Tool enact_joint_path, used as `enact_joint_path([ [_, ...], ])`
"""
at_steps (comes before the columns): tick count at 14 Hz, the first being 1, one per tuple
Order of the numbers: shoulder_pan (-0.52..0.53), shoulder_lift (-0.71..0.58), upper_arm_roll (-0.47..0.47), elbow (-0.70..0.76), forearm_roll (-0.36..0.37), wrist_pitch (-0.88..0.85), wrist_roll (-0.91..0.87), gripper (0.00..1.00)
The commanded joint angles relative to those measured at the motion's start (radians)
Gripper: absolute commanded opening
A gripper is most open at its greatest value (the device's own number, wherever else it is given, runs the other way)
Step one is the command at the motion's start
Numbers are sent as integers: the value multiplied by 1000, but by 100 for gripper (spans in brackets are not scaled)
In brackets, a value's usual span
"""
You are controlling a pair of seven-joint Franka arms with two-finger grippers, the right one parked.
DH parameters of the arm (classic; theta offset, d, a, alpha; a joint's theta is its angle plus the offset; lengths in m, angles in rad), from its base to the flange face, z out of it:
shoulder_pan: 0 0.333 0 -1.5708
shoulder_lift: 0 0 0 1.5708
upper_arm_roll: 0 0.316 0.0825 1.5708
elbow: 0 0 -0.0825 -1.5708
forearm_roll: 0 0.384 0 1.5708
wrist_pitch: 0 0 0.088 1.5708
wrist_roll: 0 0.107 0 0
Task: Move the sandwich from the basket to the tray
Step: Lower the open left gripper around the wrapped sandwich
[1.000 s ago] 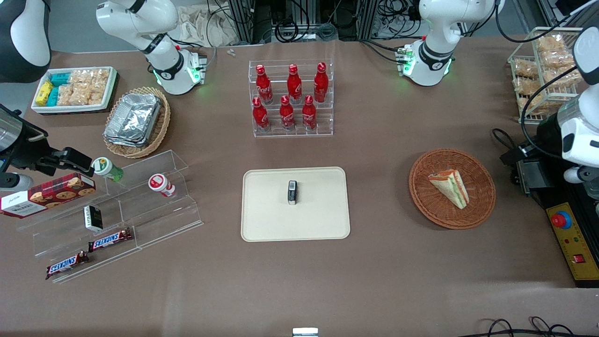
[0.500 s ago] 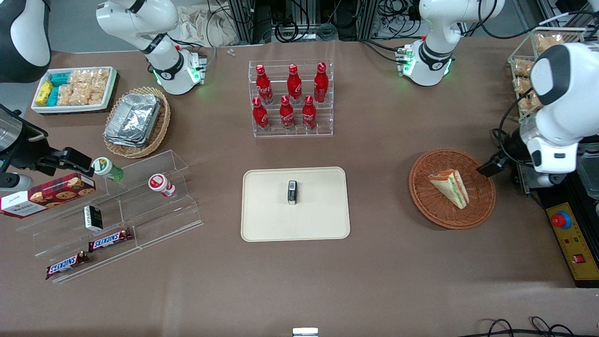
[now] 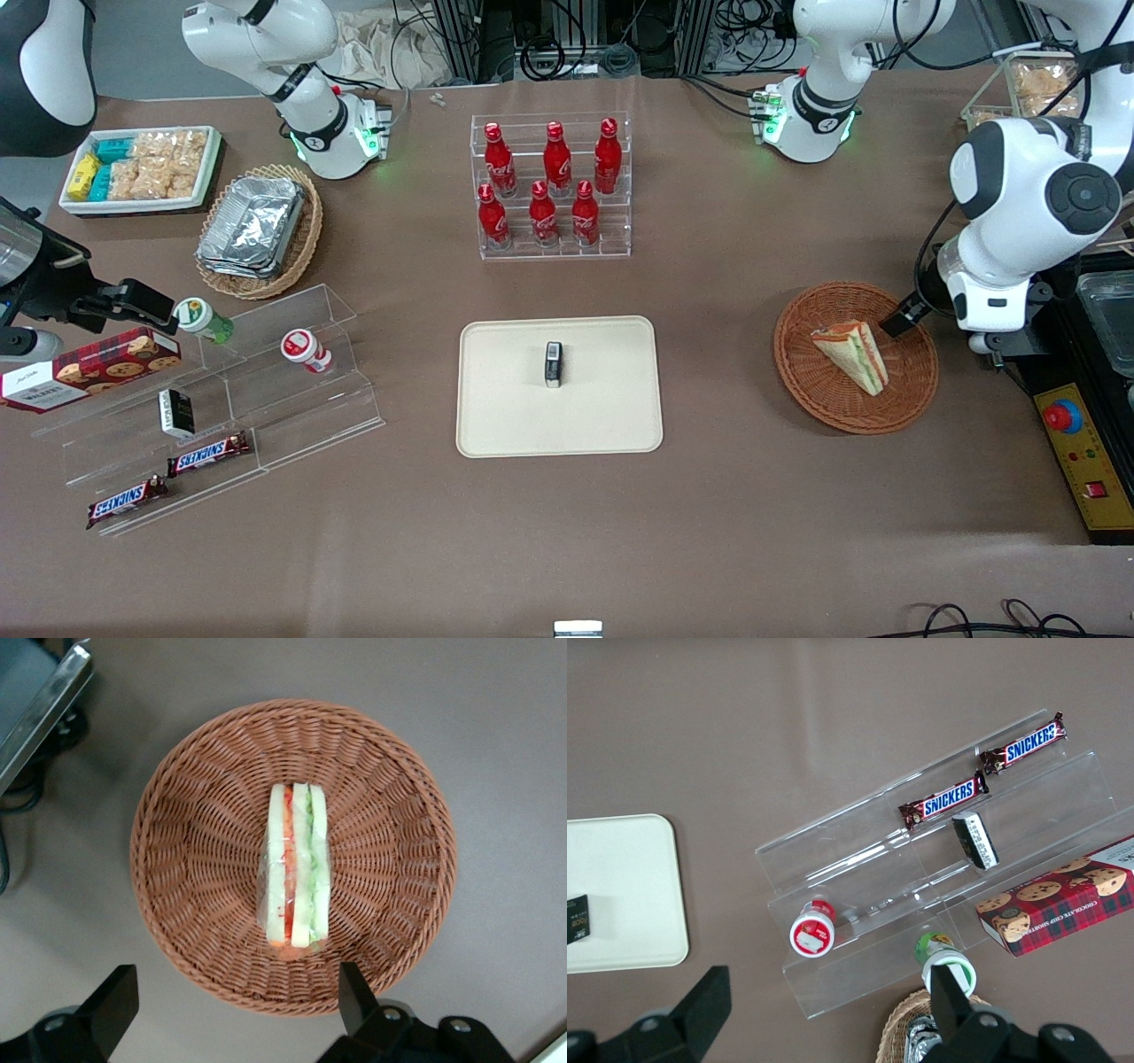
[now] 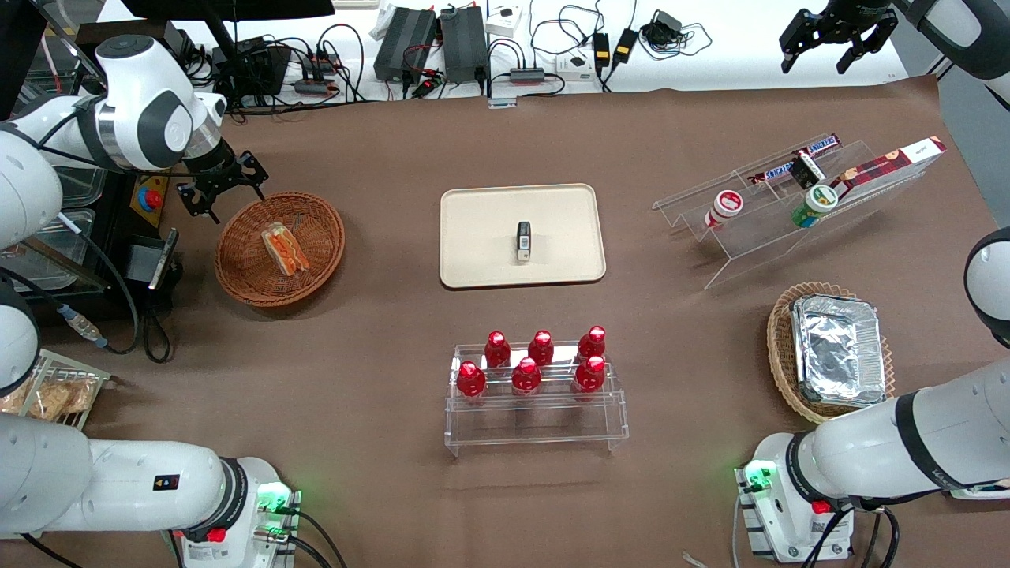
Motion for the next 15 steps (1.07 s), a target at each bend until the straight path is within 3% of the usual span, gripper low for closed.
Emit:
enact_joint_path([
  [1, -3, 29, -2, -21, 19, 89, 36, 100],
  [7, -9, 121, -18, -18, -53, 199, 0, 100],
  [15, -35, 162, -32, -65, -41, 261, -36, 100],
])
